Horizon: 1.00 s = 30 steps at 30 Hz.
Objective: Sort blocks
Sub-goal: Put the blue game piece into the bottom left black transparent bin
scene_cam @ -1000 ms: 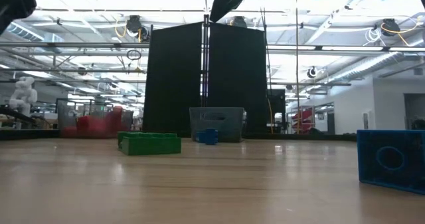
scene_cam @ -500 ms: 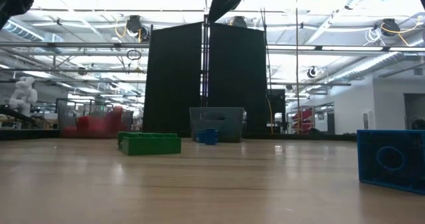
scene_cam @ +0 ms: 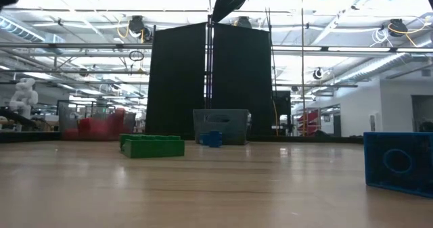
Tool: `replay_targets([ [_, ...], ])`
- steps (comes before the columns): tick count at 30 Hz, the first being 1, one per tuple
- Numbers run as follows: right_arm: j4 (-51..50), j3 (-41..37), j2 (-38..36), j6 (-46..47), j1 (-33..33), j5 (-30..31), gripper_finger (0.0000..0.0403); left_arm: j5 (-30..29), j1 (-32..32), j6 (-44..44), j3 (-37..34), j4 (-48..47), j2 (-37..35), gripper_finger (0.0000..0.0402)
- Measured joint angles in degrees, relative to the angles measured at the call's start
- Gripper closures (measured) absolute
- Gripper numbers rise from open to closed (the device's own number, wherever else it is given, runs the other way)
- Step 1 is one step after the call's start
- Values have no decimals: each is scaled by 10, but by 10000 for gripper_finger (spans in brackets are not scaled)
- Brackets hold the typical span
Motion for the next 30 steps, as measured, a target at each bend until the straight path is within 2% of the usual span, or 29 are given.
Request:
replay_targets([
  [4,0,0,0,0,0,0,138,19,13,58,36,-4,45,269],
  [7,1,0,0,0,0,0,138,31,14,67,42,-49,72,263],
  [11,2,0,0,0,0,0,138,112,12,59,42,-122,103,260],
  [15,2,0,0,5,0,0,138,152,12,72,42,-107,123,258],
  [30,52,1,14,-50,-7,4,138,115,13,135,42,-78,122,179],
])
